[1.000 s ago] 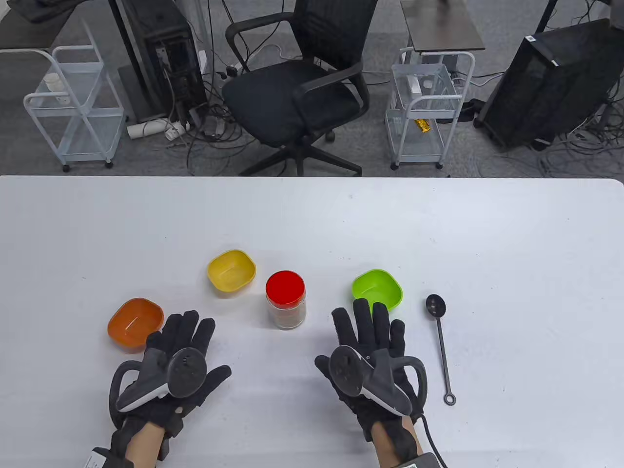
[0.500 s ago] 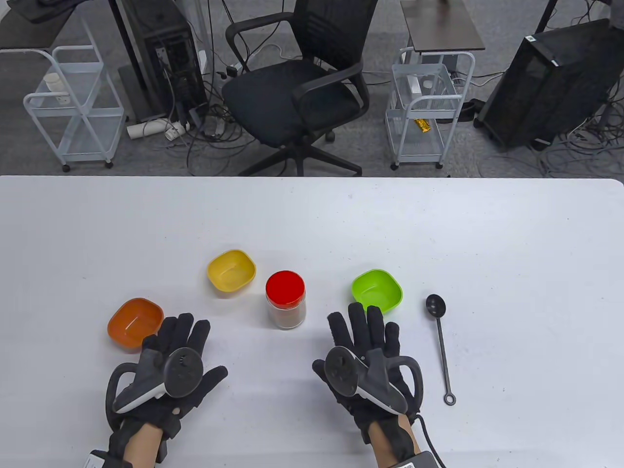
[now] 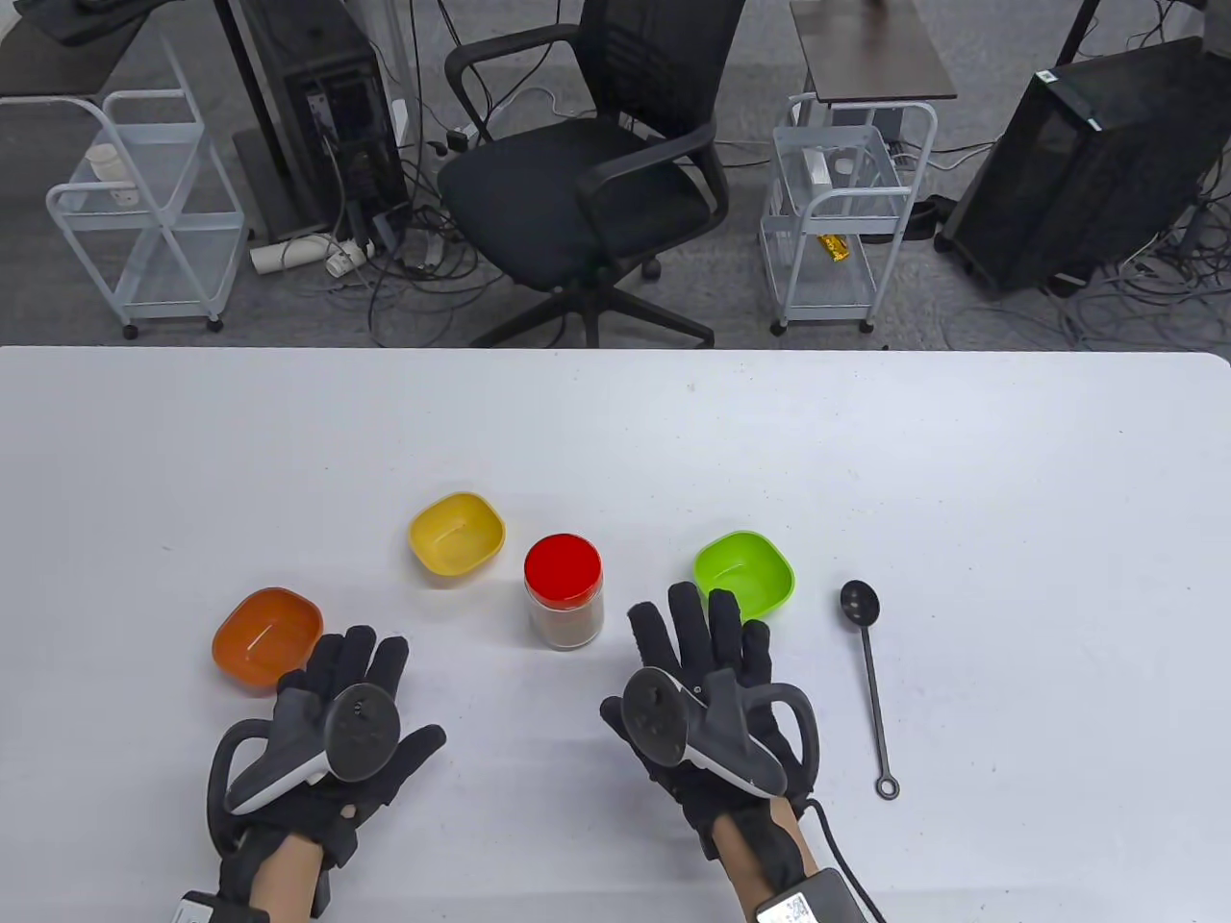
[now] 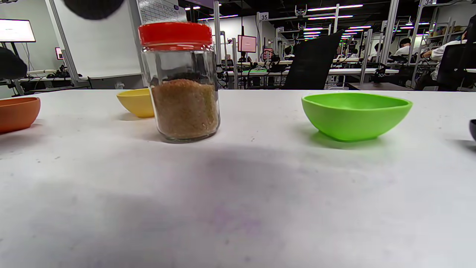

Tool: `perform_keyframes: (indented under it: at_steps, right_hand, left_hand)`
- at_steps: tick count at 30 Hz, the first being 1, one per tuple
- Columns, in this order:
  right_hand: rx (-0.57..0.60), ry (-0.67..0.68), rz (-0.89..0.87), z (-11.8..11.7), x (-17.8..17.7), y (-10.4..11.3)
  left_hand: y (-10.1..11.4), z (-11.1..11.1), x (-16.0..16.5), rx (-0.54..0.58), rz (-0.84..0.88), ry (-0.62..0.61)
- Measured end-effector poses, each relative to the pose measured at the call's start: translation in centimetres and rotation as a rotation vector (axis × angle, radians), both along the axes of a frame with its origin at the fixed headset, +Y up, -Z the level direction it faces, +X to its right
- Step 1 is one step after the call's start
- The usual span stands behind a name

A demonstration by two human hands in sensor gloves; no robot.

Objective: Scoop brown sugar granules from jar into dishes

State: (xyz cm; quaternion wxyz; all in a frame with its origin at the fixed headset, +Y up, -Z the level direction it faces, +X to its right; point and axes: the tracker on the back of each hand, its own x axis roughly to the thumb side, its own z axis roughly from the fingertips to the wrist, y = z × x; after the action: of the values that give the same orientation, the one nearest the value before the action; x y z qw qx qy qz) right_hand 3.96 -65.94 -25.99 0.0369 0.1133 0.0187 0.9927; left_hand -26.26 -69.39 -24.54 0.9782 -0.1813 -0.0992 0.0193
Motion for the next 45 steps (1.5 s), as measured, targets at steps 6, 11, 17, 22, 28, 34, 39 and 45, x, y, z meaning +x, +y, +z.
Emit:
perform_keyframes:
  at_steps: [6, 11, 17, 22, 28, 34, 39, 45]
  right_hand:
    - [0.009, 0.028, 0.023, -2.2, -2.2, 2.1]
    - [0.022, 0.061, 0.040, -4.3, -4.6, 3.2]
    - [0.010, 0.073, 0.056, -7.1, -6.9, 3.2]
    - [-0.012, 0.089, 0.075, -9.2, -8.7, 2.1]
    - [-0.052, 0.095, 0.099, -11.0, -10.1, 0.3]
    - [-0.024, 0.092, 0.128, -11.5, -10.6, -0.6]
    - [0.035, 0.086, 0.153, -11.4, -10.6, -0.5]
    - [0.136, 0.091, 0.131, -11.1, -10.4, -0.4]
  left_hand:
    - [-0.1, 0.2, -0.1, 0.002, 0.013, 0.011]
    - [-0.1, 0.4, -0.4, 0.002, 0.047, 0.019]
    - [-0.2, 0.6, -0.5, 0.001, 0.049, 0.030]
    - [-0.2, 0.7, -0.6, -0.005, 0.042, 0.044]
    - [-0.3, 0.7, -0.6, -0.010, 0.038, 0.048]
    - [-0.3, 0.7, -0.5, -0.010, 0.027, 0.039]
    - [-0.6, 0.6, -0.3, -0.023, 0.008, 0.039]
    - [-0.7, 0.6, -0.4, -0.038, 0.014, 0.048]
